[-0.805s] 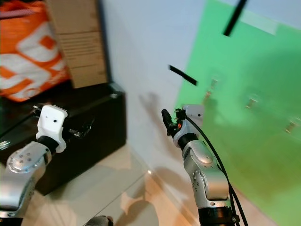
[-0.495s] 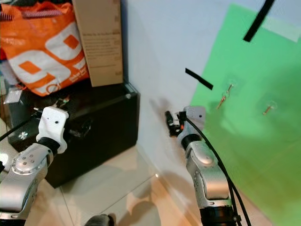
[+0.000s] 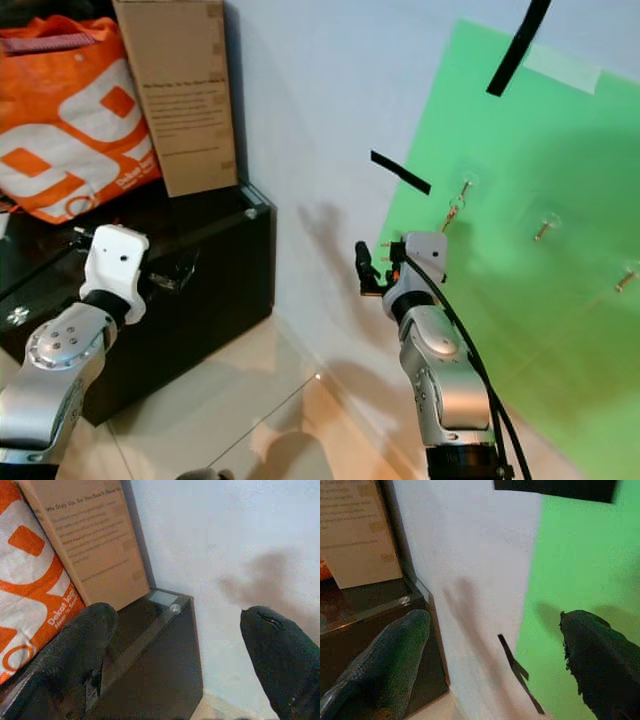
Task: Hang keys on a hook
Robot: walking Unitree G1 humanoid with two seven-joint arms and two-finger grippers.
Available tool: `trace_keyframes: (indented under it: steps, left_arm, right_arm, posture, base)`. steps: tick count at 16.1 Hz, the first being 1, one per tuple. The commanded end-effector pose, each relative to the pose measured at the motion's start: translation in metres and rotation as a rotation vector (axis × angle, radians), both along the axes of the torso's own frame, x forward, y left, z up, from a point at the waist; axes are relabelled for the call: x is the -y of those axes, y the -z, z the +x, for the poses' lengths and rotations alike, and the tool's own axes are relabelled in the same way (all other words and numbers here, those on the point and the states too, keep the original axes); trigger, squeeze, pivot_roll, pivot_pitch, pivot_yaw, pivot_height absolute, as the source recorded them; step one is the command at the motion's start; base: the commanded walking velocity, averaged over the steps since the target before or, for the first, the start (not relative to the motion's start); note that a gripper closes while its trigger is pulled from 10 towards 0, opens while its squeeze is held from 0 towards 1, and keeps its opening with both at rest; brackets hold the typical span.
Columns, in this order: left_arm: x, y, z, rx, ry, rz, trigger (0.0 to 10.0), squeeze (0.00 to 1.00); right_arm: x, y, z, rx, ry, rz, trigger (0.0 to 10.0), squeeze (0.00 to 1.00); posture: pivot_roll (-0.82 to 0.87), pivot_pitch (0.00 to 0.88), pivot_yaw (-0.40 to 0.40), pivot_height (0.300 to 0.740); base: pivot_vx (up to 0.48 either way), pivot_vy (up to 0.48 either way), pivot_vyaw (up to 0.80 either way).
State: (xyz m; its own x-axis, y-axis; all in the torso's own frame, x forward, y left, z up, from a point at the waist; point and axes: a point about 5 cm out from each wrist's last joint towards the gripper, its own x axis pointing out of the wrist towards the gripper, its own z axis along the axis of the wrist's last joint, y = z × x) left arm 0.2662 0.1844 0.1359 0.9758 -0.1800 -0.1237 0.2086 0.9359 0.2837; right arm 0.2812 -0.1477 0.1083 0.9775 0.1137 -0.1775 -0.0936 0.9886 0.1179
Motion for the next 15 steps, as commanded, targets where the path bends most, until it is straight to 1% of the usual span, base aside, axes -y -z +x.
trace_keyframes:
  steps: [1, 9, 11, 15]
  left_arm:
    - [0.0025, -0.001, 0.0023, 0.004, -0.004, -0.005, 10.0, 0.0]
    - [0.0011, 0.0015, -0.0003, -0.003, -0.011, -0.012, 10.0, 0.0]
    - [0.0013, 0.0023, -0.0014, -0.005, -0.011, -0.012, 10.0, 0.0]
    - [0.0015, 0.0034, -0.0034, -0.01, -0.01, -0.011, 10.0, 0.0]
  right_arm:
    - [-0.001, -0.0046, 0.0037, 0.013, -0.022, -0.026, 10.0, 1.0]
    - [-0.0042, -0.0045, 0.0037, 0.017, -0.039, -0.037, 10.0, 1.0]
    - [-0.004, -0.0043, 0.0035, 0.017, -0.04, -0.054, 10.0, 1.0]
    - [-0.0073, -0.0033, 0.0027, 0.021, -0.077, -0.072, 10.0, 1.0]
  posture:
    - [0.04, 0.0, -0.081, 0.74]
    - [0.05, 0.0, -0.088, 0.74]
    - [0.05, 0.0, -0.088, 0.74]
    - [0.07, 0.0, -0.099, 0.74]
  base:
    - [0.251, 0.0, 0.48]
    - [0.261, 0.0, 0.79]
    - [0.262, 0.0, 0.54]
    - [0.264, 0.0, 0.0]
